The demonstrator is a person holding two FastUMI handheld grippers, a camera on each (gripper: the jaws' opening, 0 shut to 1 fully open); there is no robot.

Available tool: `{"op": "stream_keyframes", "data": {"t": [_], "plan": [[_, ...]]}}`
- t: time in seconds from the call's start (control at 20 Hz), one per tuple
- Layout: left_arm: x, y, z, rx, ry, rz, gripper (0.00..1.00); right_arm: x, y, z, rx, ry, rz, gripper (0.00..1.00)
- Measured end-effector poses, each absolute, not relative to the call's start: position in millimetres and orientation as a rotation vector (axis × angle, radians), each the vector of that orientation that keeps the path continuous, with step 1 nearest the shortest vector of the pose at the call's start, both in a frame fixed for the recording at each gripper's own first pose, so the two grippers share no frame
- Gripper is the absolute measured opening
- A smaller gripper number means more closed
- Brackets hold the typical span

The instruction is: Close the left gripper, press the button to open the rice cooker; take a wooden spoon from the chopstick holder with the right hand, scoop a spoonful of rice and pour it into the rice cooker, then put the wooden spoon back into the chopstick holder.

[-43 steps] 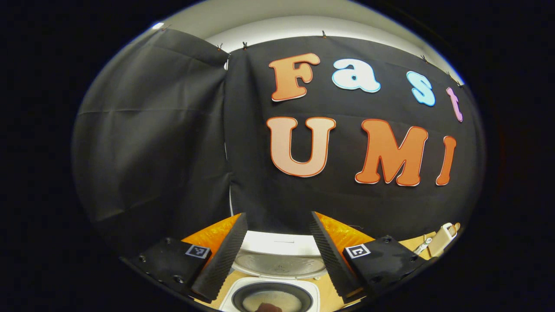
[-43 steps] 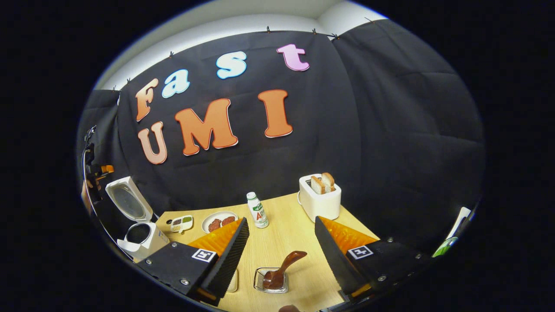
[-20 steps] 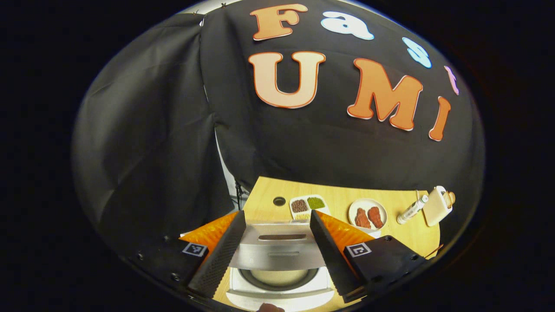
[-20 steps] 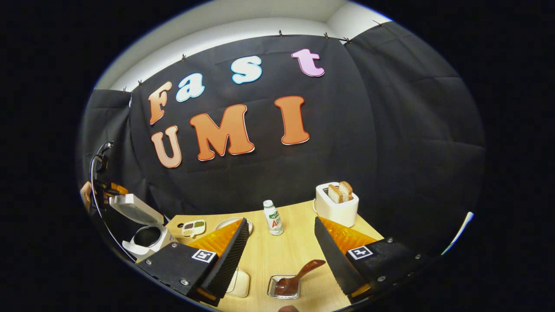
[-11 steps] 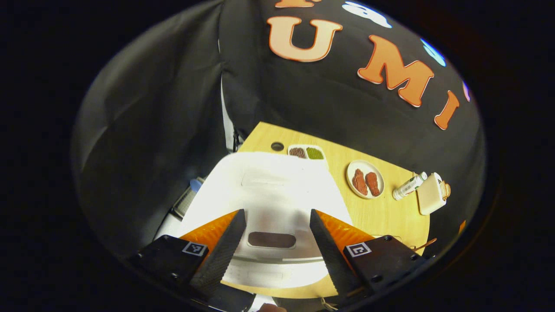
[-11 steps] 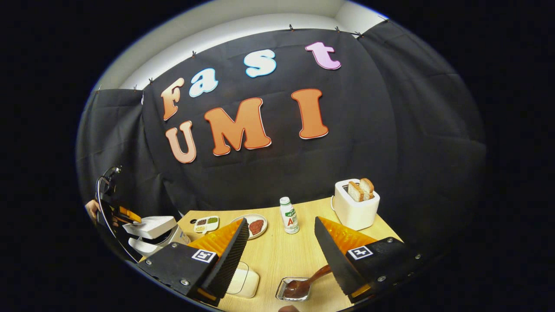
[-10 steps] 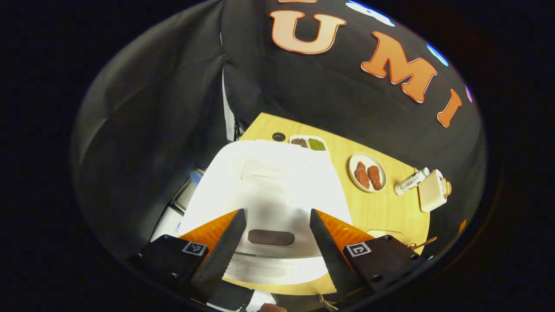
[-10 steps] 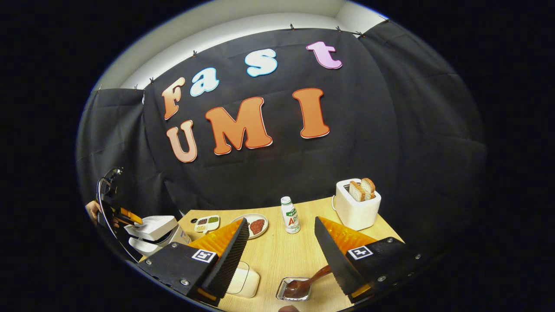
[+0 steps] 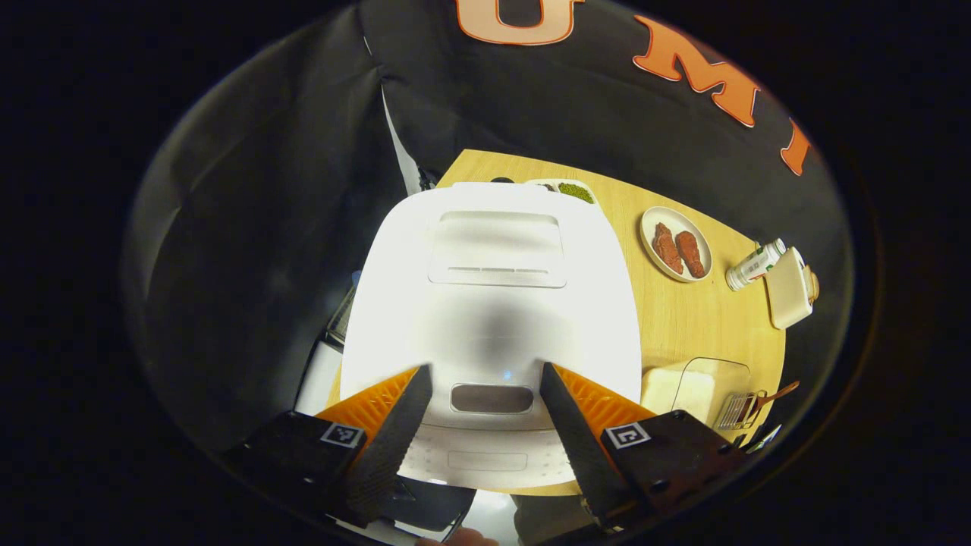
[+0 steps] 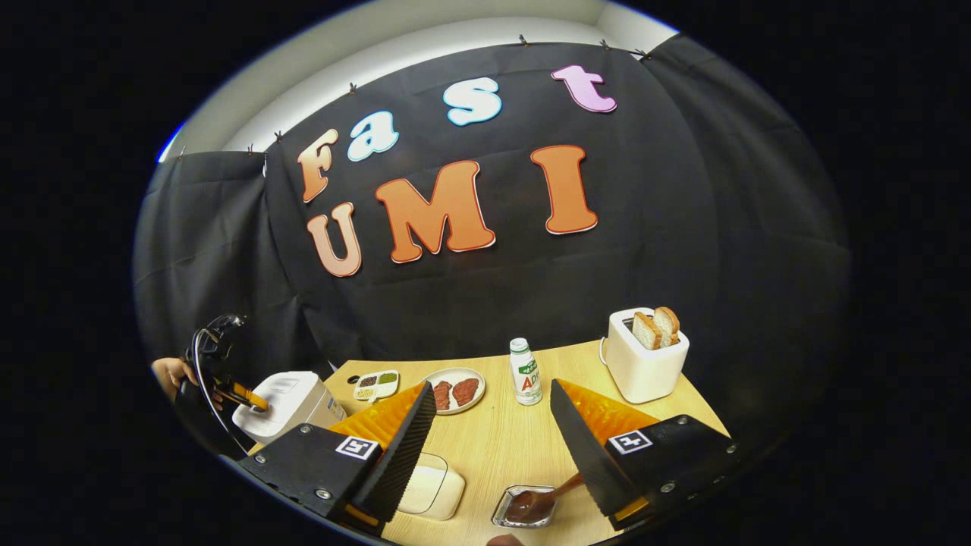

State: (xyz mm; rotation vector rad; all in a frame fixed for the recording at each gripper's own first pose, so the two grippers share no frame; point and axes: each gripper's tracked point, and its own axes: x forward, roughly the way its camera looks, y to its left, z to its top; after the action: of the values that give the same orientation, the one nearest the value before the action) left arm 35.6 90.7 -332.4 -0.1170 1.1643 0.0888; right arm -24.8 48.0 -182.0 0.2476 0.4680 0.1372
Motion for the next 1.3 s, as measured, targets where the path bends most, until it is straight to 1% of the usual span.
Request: {"op": "stream_keyframes", "data": {"t": [0.2,0.3,0.4,0.5,0.7,0.8,1.0,1.1,1.15,1.2,1.3], "plan": [[38.3,91.4,-329.8,-0.123,1.141,0.112,1.00,-25.7,50.4,-180.6,0.259,0.463,0.145,0.95],[37.7,89.9,-330.6,-0.158,1.134,0.161,1.00,-24.9,45.2,-175.7,0.250,0.451,0.135,0.95],[35.1,87.9,-316.3,-0.169,1.084,0.183,1.00,-23.9,40.1,-166.9,0.236,0.433,0.123,0.95],[39.2,76.8,-284.1,-0.116,0.982,0.162,1.00,-19.0,36.8,-152.6,0.213,0.402,0.112,0.95],[55.3,23.8,-199.4,0.031,0.700,0.067,1.00,-9.0,39.2,-123.8,0.124,0.326,0.102,0.95],[59.5,-6.8,-153.9,0.044,0.554,0.017,1.00,-4.1,45.1,-108.0,0.088,0.281,0.103,0.95],[42.1,-46.7,-89.1,0.030,0.370,-0.046,1.00,6.4,47.0,-87.9,0.017,0.231,0.080,0.95],[37.7,-59.8,-61.2,0.016,0.275,-0.053,1.00,7.7,50.2,-72.0,0.015,0.198,0.083,0.95],[36.6,-65.7,-46.4,0.011,0.225,-0.057,1.00,8.4,49.2,-65.0,0.017,0.181,0.079,1.00],[34.0,-69.5,-32.4,0.011,0.173,-0.055,1.00,9.5,49.6,-58.0,0.018,0.163,0.083,0.95],[23.1,-66.6,-7.0,0.014,0.085,-0.040,1.00,10.2,50.1,-43.4,0.022,0.129,0.082,0.95]]}}
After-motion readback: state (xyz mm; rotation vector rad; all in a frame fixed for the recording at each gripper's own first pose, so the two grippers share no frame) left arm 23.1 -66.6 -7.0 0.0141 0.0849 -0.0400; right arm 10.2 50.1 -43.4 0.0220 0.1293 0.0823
